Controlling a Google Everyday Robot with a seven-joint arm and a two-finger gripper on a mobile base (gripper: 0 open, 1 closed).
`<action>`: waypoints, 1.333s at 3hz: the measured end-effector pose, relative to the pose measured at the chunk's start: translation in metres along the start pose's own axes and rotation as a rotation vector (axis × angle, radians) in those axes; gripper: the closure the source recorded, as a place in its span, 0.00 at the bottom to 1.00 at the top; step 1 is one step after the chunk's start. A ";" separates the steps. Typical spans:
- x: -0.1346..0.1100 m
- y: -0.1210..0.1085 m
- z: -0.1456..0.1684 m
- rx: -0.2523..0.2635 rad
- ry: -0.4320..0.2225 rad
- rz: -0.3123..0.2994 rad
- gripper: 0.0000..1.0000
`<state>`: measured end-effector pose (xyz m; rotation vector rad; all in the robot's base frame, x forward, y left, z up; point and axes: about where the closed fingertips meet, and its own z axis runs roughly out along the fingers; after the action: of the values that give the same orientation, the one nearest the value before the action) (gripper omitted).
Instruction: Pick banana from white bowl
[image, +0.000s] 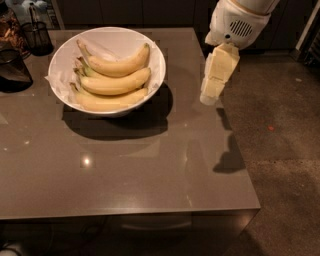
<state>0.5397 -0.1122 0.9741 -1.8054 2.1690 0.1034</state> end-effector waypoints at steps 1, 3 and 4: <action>-0.040 -0.022 0.000 0.016 -0.009 -0.059 0.00; -0.099 -0.038 0.017 0.038 0.001 -0.168 0.00; -0.113 -0.043 0.022 0.067 -0.012 -0.197 0.00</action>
Offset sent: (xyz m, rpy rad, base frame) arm 0.0594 0.1207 0.0113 -0.1744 0.0094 0.2592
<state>0.6030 -0.0089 0.9921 -1.9619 1.9503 -0.0036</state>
